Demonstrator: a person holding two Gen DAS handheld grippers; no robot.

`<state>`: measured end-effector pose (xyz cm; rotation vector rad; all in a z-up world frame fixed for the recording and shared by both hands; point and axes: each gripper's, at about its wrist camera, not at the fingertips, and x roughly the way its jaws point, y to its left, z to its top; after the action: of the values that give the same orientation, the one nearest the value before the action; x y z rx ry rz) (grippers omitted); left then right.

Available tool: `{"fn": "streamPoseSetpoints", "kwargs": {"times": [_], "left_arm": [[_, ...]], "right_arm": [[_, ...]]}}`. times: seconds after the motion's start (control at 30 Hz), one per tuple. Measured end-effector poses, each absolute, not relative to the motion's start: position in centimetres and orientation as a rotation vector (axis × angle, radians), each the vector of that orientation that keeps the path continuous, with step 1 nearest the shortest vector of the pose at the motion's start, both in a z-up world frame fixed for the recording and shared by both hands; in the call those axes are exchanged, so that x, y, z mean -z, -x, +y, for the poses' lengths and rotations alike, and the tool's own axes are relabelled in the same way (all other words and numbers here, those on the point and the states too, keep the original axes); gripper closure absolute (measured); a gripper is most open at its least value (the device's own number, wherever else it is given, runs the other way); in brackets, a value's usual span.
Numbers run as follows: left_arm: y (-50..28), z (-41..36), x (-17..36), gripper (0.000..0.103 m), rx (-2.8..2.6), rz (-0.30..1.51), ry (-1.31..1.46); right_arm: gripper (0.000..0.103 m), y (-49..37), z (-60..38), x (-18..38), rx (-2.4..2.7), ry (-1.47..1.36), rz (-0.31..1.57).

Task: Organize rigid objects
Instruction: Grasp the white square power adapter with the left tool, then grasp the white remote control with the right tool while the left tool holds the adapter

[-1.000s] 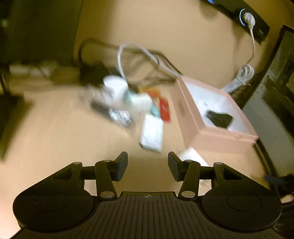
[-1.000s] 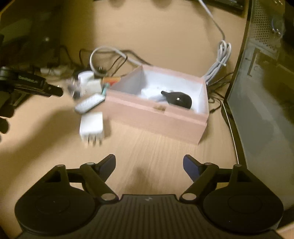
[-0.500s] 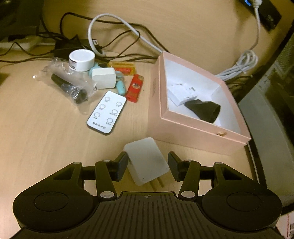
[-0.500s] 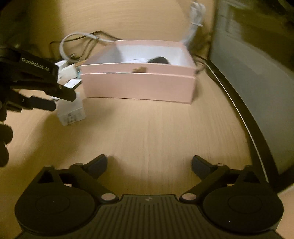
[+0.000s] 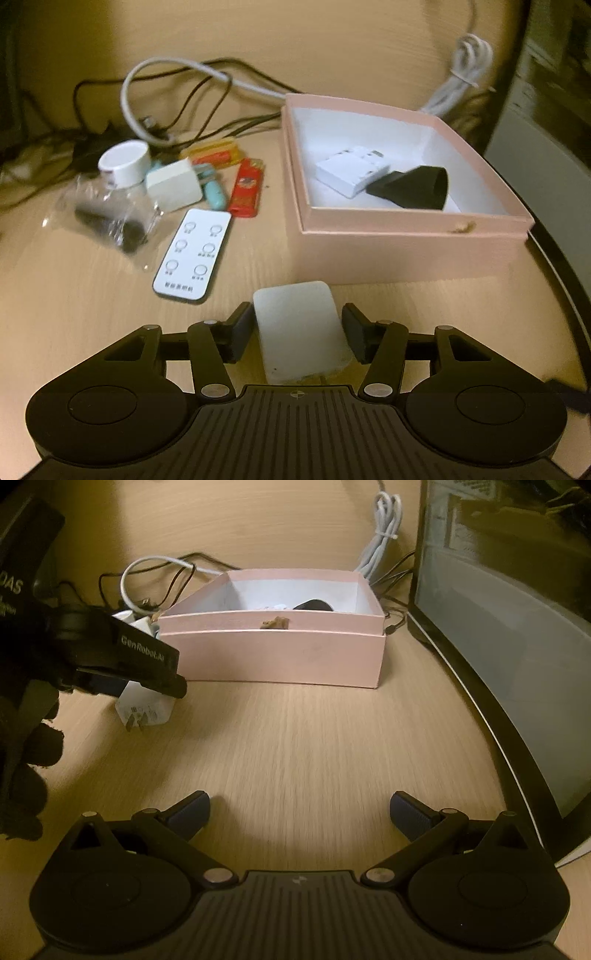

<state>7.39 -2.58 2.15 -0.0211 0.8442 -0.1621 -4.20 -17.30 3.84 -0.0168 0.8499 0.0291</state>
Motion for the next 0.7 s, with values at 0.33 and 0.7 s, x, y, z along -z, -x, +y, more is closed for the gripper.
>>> {"fn": "streamPoseSetpoints", "kwargs": {"times": [0.33,0.7], "left_arm": [[-3.2,3.9,-2.6,0.052,0.194,0.827,0.126],[4.5,15.3,-5.0,0.052,-0.069,0.766,0.314]], "right_arm": [[0.007,1.5,-15.0,-5.8,-0.193,0.064,0.865],[0.037,-5.4,-2.5,-6.2,-0.341,0.022,0.793]]}}
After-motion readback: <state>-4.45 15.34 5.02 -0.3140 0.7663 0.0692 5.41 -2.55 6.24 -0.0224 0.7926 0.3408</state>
